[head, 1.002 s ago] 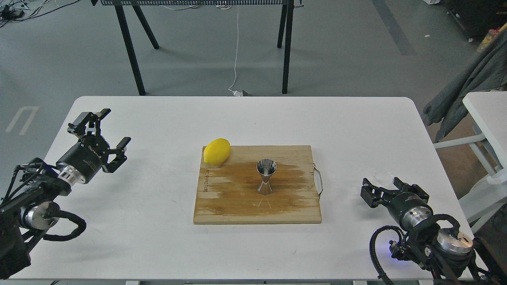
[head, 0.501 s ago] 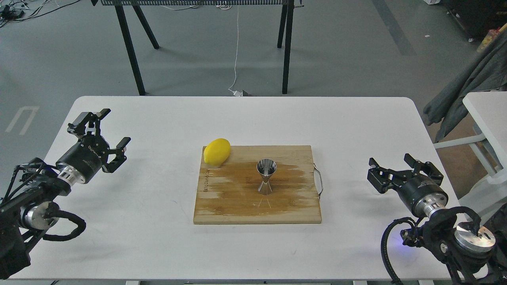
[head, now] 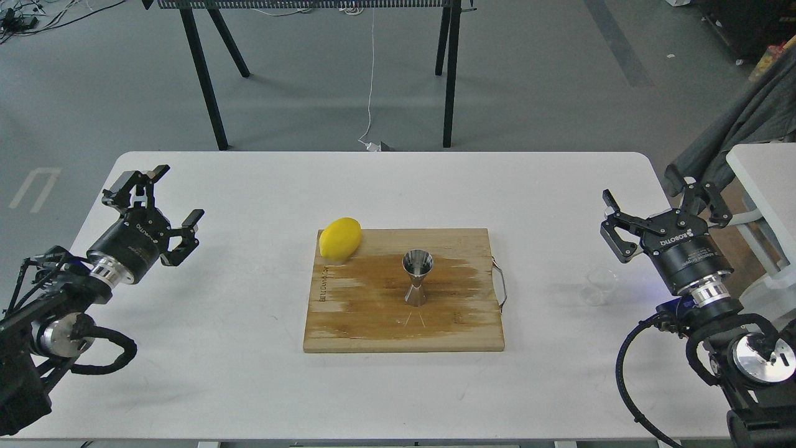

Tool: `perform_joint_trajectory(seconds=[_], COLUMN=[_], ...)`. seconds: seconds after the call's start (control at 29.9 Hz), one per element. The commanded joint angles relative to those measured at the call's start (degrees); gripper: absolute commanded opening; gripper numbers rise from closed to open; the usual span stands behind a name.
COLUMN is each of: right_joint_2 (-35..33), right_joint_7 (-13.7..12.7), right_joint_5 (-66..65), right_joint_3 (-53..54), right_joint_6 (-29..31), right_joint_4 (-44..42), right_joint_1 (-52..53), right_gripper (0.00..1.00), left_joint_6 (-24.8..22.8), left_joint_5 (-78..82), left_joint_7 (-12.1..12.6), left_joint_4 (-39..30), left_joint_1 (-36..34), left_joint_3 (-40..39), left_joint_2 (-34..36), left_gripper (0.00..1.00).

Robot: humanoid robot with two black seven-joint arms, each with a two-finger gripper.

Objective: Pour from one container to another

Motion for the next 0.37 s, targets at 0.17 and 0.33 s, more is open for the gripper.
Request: perform_joint_trajectory(seconds=[0.17,0.33], right_joint_2=[1.3,2.2], right_joint_7=[0.6,1.4], right_joint_5=[0.1,0.0], right_joint_3=[0.2,0.8], right_joint_6=[0.0,0.0], right_joint_4=[0.0,-0.1], right_joint_1=[0.1,0.2], right_gripper=[0.97,0.97], left_joint_6=[0.0,0.0], left_joint_5=[-1.9,-2.0], left_joint_7=[0.0,0.0], left_joint_4=[-0.1,0.3], left_joint_1=[0.1,0.0], left_joint_3=[-1.3,-1.3], left_joint_2=[0.4,0.2], left_gripper=[0.99,0.99])
